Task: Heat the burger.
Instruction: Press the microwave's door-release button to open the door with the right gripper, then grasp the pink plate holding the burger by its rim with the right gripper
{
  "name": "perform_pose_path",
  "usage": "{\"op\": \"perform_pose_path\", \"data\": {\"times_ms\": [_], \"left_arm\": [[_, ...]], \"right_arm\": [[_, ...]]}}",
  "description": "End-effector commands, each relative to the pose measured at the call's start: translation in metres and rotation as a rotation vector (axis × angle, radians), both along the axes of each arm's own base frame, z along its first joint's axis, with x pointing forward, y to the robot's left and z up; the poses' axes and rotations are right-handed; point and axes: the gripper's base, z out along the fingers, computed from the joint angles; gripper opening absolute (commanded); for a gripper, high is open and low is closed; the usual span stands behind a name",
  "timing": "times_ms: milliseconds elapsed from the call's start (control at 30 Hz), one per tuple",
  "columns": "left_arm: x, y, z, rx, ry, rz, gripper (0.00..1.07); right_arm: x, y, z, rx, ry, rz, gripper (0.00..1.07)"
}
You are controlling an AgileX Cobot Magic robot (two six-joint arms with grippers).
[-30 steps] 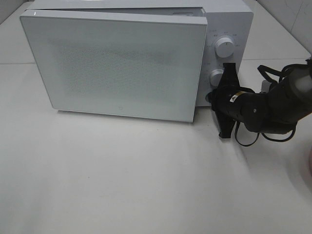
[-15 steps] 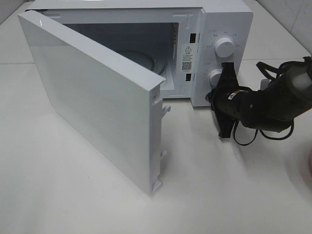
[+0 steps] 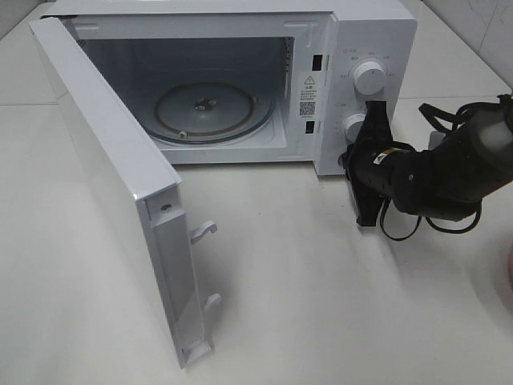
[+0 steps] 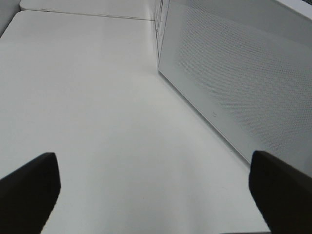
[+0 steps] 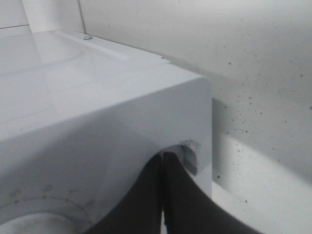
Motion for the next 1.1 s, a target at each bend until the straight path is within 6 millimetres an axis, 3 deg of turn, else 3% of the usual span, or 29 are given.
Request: {"op": "perform_pose_path", "data": {"times_ms": [33,533,1100], "left_arm": [[-0.003,0.000,0.000,-0.005,-0.037,-0.002,0.98],[-0.002,0.000,0.001,-0.004,-0.031,-0.001,0.98],[-0.002,0.000,0.001,-0.004,-0.031,-0.001,0.98]], "right_arm": [[0.005,-0.002,0.030,0.020,-0.173,0.008,0.00],[-0.033,-0.005,0.035,0.009,-0.018,0.128,0.00],[-0.067,-0.008,0.080,-0.283,0.038,0.402,0.00]]}}
